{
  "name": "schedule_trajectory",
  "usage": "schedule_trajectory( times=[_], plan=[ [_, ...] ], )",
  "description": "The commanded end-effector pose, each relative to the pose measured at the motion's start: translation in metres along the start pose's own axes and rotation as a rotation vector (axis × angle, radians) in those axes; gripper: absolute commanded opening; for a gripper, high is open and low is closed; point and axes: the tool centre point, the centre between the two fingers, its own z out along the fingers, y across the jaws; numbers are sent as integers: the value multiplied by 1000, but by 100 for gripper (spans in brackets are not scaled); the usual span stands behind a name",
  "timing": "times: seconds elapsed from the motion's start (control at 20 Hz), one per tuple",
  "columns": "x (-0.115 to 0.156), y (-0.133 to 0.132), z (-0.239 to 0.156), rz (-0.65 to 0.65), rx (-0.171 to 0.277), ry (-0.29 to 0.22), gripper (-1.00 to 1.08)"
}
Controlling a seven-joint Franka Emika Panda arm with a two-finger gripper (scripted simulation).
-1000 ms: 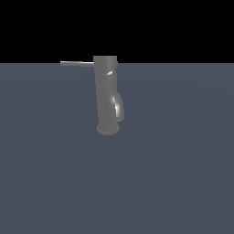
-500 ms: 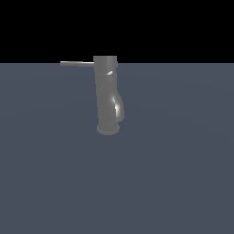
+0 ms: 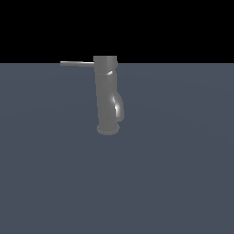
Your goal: Turn on the faucet by rotating a designated handle.
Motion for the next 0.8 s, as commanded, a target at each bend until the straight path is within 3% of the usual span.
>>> schedule_trajectory(
  times=[0.0, 0.75],
  plan=[
    [13, -5, 2, 46, 15, -4, -100],
    [101, -46, 27, 390, 76, -41, -100]
  ],
)
